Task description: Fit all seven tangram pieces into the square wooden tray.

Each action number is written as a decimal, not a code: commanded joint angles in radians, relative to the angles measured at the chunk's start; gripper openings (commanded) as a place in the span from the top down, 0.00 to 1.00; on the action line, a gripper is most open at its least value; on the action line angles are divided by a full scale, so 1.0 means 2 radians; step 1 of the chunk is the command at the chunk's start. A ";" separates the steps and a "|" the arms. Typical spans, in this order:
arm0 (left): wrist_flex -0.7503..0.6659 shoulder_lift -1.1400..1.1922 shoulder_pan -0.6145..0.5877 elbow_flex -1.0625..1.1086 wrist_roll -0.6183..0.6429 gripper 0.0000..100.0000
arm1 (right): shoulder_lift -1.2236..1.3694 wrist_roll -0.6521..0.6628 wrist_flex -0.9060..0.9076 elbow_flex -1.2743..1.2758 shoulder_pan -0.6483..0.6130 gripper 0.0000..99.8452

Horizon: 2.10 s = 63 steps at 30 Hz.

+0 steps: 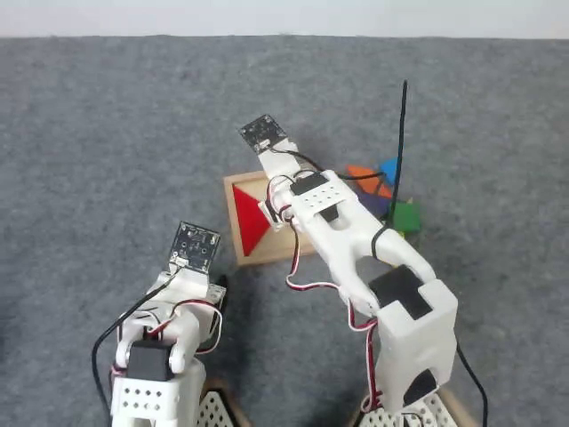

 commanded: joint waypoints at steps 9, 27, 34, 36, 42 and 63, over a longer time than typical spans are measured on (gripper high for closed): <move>0.002 -0.010 -0.002 -0.005 0.004 0.86 | -0.099 0.002 0.017 0.040 0.063 0.90; 0.002 -0.010 -0.002 -0.005 0.004 0.86 | -0.112 0.027 0.110 0.117 0.092 0.90; 0.002 -0.010 -0.002 -0.005 0.004 0.86 | -0.226 0.028 0.109 0.219 0.091 0.90; 0.002 -0.010 -0.002 -0.005 0.004 0.86 | -0.267 0.028 0.111 0.240 0.093 0.90; 0.002 -0.010 -0.002 -0.005 0.004 0.86 | -0.361 0.038 0.127 0.278 0.112 0.89; 0.002 -0.010 -0.002 -0.005 0.004 0.86 | -0.250 0.222 0.127 0.239 0.226 0.72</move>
